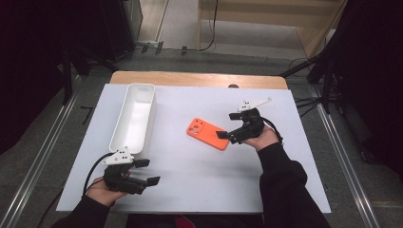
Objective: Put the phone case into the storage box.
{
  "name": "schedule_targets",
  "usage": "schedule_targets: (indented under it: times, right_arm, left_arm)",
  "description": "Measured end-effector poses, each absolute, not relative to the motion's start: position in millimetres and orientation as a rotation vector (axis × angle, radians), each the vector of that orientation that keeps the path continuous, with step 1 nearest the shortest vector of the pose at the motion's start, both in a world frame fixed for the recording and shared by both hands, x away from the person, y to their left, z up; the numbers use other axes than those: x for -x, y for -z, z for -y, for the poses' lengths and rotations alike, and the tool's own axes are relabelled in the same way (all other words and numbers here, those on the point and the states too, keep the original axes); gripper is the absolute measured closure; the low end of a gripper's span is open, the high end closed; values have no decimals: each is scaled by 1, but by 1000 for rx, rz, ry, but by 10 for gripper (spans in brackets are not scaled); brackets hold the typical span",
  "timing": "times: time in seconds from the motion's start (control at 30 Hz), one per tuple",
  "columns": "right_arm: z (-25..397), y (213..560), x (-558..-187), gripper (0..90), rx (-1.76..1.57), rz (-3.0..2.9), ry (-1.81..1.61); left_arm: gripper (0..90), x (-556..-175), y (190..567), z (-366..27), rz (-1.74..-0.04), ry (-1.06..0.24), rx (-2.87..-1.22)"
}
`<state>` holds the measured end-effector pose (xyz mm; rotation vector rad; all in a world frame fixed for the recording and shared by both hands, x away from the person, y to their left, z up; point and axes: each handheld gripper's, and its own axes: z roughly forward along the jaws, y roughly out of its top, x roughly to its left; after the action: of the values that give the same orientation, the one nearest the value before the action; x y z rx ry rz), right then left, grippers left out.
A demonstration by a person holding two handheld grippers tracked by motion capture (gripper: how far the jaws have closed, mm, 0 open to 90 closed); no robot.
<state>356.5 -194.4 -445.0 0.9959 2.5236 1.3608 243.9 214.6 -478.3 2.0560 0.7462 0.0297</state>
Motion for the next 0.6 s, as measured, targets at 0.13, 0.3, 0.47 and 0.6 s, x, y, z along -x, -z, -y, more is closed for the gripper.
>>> schedule_targets:
  times: [0.13, 0.3, 0.47, 0.6]
  right_arm:
    - [189, 446, -364, 0, -989, -2542, -1354]
    - [185, 446, -372, 0, -966, -2555, -1375]
    - [182, 446, -380, 0, -913, -2557, -1402]
    - [179, 446, -386, 0, -873, -2571, -1421]
  left_arm:
    - [204, -242, 479, -215, -749, -35, -2057]
    - [204, -241, 479, -216, -757, -42, -2054]
    - [204, -240, 480, -218, -765, -45, -2052]
    - [204, -238, 480, -219, -768, -46, -2054]
